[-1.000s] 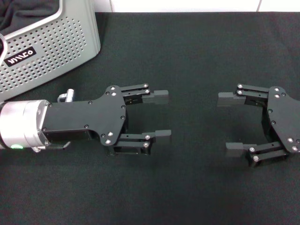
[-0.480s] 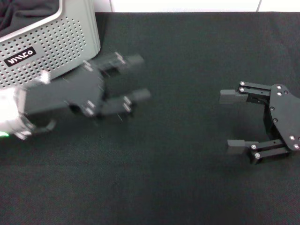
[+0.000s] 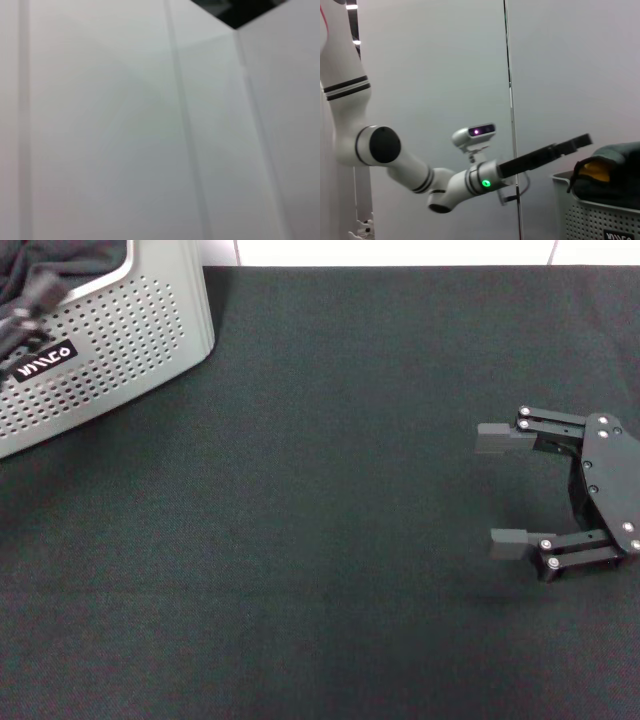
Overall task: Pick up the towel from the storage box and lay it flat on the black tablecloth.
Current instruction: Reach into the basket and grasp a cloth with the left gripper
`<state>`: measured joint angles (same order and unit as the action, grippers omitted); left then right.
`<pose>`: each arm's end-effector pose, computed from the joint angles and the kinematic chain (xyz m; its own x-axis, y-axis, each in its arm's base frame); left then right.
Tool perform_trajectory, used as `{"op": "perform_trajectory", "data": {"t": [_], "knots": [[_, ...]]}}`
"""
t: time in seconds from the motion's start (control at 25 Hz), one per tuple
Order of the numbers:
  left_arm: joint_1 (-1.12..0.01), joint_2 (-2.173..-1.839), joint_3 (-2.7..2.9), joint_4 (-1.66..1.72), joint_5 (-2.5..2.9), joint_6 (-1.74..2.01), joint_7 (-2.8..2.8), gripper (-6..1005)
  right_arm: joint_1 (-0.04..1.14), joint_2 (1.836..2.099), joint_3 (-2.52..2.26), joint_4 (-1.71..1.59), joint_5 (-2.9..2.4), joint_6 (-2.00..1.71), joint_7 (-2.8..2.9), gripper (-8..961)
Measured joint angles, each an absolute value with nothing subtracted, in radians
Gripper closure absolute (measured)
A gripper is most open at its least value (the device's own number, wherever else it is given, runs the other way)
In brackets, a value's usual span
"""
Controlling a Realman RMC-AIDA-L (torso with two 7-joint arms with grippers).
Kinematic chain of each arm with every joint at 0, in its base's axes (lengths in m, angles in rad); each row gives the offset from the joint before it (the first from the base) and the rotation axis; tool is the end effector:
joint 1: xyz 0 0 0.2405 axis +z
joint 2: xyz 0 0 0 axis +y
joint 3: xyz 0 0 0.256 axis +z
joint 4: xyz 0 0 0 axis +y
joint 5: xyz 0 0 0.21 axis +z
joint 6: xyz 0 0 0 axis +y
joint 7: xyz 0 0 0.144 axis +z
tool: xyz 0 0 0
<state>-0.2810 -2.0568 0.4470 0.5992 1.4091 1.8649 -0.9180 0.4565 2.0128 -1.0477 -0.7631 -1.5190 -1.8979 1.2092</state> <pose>-0.2967 0.2642 0.1002 0.5516 -0.3091 0.7748 0.4427 -0.6787 -0.5860 0.2020 0.2891 0.0292 0.7109 0.0153 -0.7031 0.0103 -0.9999 -0.0114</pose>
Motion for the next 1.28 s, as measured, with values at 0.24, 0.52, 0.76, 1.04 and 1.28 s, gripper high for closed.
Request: {"op": "perform_trajectory", "data": {"t": [0.24,0.52,0.76,1.04,1.28], "knots": [[-0.199,-2.092,0.341,0.580,1.356,1.863,-0.781,306,0.457,2.012,-1.043,-0.763,-1.522,-1.887,1.209,101],[-0.176,-2.093,0.293,0.485,1.343,1.851,-0.618,318,0.463,2.010,-1.042,-0.762,-1.524,-1.887,1.209,105],[-0.182,-2.093,0.274,0.403,1.341,1.811,-0.464,329,0.465,2.009,-1.042,-0.762,-1.525,-1.887,1.209,108],[-0.202,-2.097,0.274,0.276,1.292,1.786,-0.223,341,0.463,2.009,-1.040,-0.762,-1.525,-1.886,1.209,112],[-0.214,-2.098,0.273,0.217,1.218,1.727,-0.099,352,0.462,2.009,-1.040,-0.761,-1.525,-1.884,1.209,116]]}}
